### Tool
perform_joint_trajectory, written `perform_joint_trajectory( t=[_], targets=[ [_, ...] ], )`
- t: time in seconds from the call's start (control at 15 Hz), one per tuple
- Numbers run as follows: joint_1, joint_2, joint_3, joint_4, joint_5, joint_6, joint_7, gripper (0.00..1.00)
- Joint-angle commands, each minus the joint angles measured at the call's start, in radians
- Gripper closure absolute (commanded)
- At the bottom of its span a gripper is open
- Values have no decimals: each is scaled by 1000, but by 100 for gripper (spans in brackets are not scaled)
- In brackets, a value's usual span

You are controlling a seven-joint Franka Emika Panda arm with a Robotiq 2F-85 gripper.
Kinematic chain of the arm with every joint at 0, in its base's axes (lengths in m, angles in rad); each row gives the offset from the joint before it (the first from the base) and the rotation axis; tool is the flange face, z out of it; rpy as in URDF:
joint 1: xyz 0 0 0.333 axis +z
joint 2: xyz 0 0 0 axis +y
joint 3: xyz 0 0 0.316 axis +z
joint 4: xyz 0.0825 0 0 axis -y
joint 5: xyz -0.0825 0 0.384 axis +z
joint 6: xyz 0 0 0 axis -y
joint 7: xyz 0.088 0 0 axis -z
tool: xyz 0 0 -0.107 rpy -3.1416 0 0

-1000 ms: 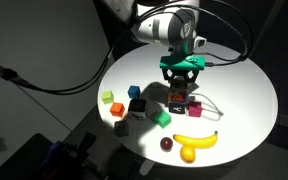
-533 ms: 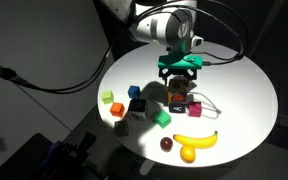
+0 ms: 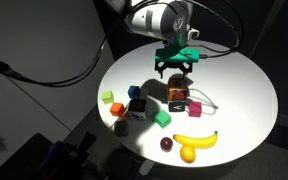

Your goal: Stack the two square plush toys on the right together

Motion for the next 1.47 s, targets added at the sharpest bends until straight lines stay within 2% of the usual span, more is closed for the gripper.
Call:
perform_joint_trajectory(
  t=[0.0,0.53,0.87,1.4],
  targets=[
    [-12,-59,3,-37,13,-21,-18,0],
    [9,-135,-2,-62,14,-38,11,0],
    [62,-164,-7,-60,2,-33,71,0],
    [178,-183,-19,-65,-11,-52,248,0]
  ],
)
